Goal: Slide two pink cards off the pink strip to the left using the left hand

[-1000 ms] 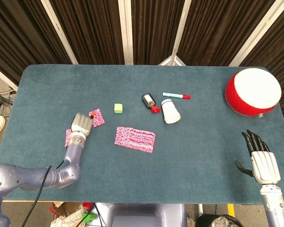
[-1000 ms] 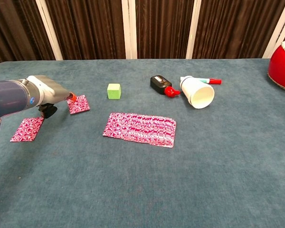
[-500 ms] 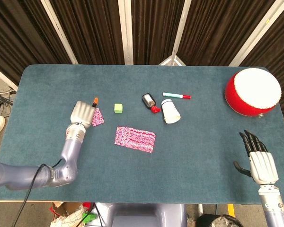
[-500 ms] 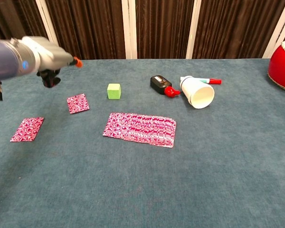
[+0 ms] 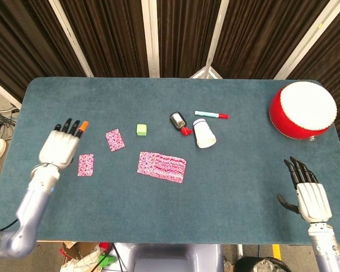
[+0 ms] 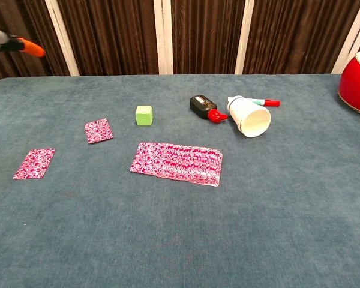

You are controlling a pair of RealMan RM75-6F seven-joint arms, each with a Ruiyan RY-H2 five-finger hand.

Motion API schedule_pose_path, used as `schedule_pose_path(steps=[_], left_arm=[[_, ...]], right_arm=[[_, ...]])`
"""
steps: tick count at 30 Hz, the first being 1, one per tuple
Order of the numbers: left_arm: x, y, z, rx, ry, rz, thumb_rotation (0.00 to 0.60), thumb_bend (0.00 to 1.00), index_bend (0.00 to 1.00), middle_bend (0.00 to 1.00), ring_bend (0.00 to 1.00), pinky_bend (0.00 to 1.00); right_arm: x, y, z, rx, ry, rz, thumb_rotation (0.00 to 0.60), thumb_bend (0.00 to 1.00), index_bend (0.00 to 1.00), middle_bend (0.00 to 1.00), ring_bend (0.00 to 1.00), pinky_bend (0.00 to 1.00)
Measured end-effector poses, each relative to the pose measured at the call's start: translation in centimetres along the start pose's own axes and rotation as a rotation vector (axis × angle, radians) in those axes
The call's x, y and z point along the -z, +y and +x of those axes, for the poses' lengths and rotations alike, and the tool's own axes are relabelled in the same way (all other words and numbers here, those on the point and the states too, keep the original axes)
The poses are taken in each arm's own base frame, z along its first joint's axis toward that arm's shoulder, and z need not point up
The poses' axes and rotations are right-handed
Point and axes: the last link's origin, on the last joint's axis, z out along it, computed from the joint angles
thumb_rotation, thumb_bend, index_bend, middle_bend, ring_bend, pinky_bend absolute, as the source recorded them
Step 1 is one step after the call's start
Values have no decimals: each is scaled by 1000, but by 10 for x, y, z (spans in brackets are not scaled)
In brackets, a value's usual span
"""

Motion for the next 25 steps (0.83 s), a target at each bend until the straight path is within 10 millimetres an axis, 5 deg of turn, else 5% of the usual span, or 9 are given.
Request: schedule_pose_path(steps=[13, 25], left_arm=[[105, -67, -92, 330, 116, 64, 600, 361, 58, 35, 43, 174], [124, -66, -105, 396, 163, 70, 600, 361, 58, 12, 43, 147]], right_arm=[[2, -4, 1, -2, 3, 14, 600, 278, 22, 51, 85, 189], [2, -4, 4, -10, 14, 19, 600, 278, 22, 51, 85, 189]])
